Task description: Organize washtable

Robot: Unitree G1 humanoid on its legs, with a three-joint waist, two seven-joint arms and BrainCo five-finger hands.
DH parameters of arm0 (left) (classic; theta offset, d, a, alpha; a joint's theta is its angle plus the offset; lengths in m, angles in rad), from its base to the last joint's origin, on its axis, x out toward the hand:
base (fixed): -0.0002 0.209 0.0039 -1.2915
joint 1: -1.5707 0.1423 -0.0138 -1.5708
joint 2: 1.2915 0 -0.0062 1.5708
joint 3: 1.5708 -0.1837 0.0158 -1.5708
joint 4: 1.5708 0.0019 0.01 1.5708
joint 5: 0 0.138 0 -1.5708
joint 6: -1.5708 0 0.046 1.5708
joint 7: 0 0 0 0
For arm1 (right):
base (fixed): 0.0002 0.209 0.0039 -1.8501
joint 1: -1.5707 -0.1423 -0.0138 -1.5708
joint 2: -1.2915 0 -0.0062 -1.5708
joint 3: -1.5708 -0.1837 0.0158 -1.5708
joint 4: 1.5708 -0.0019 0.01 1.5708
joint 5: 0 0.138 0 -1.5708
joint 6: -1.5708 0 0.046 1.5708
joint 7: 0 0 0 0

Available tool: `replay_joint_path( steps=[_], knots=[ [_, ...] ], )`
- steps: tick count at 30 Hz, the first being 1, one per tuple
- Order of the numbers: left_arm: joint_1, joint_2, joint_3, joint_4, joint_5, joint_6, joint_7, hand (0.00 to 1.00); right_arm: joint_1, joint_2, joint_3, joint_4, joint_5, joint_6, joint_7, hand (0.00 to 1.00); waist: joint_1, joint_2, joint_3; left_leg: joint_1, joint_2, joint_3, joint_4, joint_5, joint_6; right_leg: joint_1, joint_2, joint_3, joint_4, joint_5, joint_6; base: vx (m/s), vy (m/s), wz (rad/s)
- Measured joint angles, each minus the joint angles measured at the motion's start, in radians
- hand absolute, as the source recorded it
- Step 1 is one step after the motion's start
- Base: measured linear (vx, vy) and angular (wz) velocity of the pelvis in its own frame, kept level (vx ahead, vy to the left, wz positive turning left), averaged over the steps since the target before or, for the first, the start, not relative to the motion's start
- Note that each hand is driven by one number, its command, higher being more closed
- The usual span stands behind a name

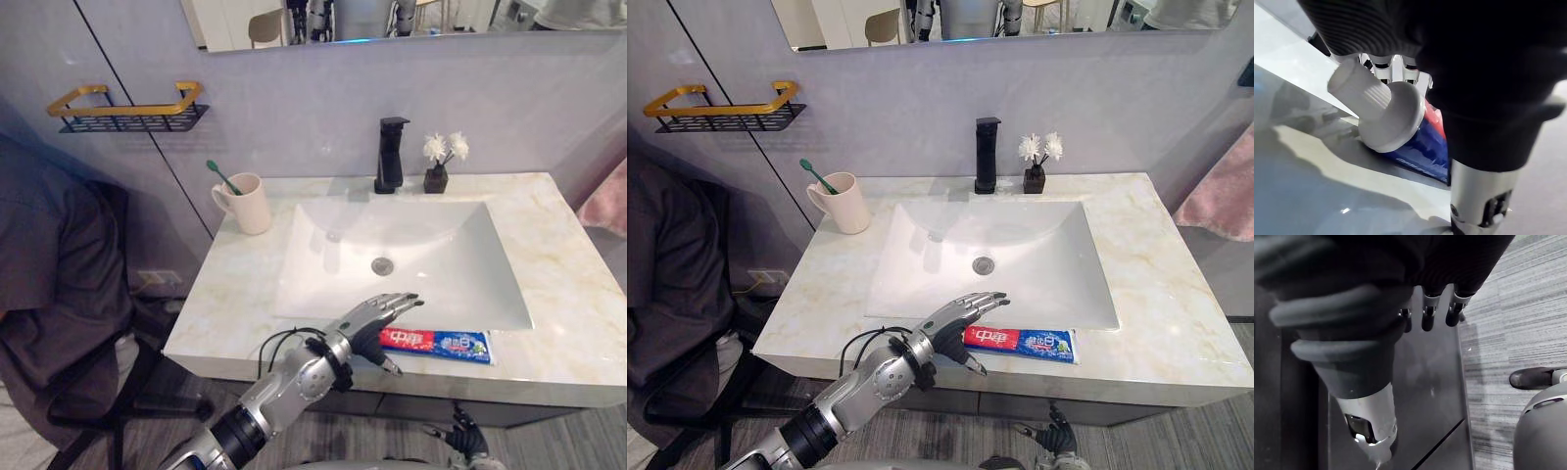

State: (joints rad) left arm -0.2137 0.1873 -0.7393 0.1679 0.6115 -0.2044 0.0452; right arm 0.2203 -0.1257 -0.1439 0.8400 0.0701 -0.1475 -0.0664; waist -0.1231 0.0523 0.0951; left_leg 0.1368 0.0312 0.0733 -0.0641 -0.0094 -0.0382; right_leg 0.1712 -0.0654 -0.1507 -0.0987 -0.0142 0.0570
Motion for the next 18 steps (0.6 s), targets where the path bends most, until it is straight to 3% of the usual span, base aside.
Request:
replay_joint_path(
  steps=[18],
  knots=[
    [-0.041, -0.001, 0.009, 0.079, 0.010, 0.001, 0.001, 0.00, 0.000, 0.001, -0.004, 0.015, 0.000, 0.002, -0.005, 0.00, -0.003, -0.013, 0.005, -0.005, 0.000, 0.011, -0.008, 0.000, 0.000, -0.016, -0.001, 0.013, -0.004, 0.002, 0.002, -0.01, -0.004, -0.02]
  ],
)
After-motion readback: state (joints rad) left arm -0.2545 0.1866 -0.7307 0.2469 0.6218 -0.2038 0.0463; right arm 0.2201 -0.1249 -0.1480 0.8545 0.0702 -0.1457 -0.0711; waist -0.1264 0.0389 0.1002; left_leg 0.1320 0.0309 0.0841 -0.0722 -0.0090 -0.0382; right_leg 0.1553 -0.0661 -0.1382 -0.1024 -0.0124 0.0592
